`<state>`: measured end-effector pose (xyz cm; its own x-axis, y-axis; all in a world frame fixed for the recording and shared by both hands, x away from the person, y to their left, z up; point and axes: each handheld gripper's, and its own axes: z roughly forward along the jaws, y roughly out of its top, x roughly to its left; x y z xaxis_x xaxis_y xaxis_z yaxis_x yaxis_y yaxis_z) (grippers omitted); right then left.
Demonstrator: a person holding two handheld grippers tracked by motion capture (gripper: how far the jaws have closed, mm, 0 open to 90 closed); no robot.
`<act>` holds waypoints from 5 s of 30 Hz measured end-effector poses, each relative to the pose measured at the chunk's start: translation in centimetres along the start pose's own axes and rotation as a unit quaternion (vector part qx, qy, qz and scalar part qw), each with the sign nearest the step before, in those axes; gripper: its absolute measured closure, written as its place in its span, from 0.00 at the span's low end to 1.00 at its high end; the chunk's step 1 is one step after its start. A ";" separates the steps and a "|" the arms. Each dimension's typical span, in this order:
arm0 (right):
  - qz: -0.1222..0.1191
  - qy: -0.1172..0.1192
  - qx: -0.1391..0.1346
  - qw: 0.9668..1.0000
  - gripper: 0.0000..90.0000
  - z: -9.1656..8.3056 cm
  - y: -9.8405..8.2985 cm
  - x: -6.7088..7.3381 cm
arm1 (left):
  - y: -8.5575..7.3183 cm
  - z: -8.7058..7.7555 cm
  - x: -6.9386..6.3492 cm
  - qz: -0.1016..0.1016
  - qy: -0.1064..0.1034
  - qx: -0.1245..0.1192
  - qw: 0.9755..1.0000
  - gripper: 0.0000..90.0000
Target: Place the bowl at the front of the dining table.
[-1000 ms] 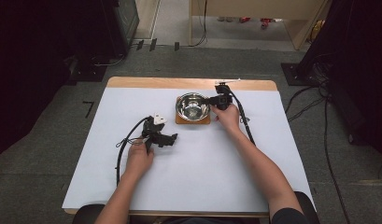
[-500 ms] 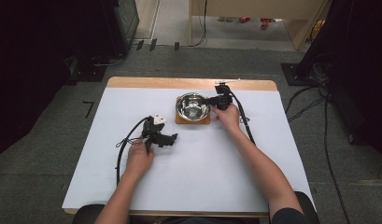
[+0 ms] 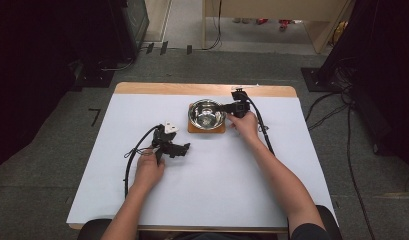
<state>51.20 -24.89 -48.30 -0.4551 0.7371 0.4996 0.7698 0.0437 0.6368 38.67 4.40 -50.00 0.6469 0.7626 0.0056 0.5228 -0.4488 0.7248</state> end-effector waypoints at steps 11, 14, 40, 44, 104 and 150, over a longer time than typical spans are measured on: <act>-0.024 -0.022 -0.015 0.999 0.42 -0.5 0.3 0.7 | 0.0 0.0 0.0 0.000 0.000 0.000 1.000 0.11; -0.028 -0.027 -0.016 0.999 0.37 -0.6 0.3 1.0 | 0.0 0.0 0.0 0.000 0.000 0.000 1.000 0.11; -0.078 -0.055 0.002 0.995 0.26 -2.4 -0.1 2.6 | 0.0 0.0 0.0 0.001 0.000 0.001 1.000 0.11; -0.082 -0.055 0.013 0.995 0.26 -2.7 -0.1 2.9 | 0.0 0.0 0.0 0.000 0.000 0.000 1.000 0.11; -0.137 -0.069 0.025 0.988 0.27 -6.4 -2.7 5.9 | 0.0 0.0 0.0 0.001 0.000 0.001 1.000 0.11; -0.154 -0.088 0.040 0.983 0.28 -5.9 -7.0 4.7 | 0.0 0.0 0.0 0.001 -0.001 0.001 1.000 0.11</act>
<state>40.99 -25.71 -46.92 -0.5935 0.7853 0.1763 0.6429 0.3307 0.6909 38.68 4.41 -49.98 0.6480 0.7616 0.0056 0.5233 -0.4506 0.7232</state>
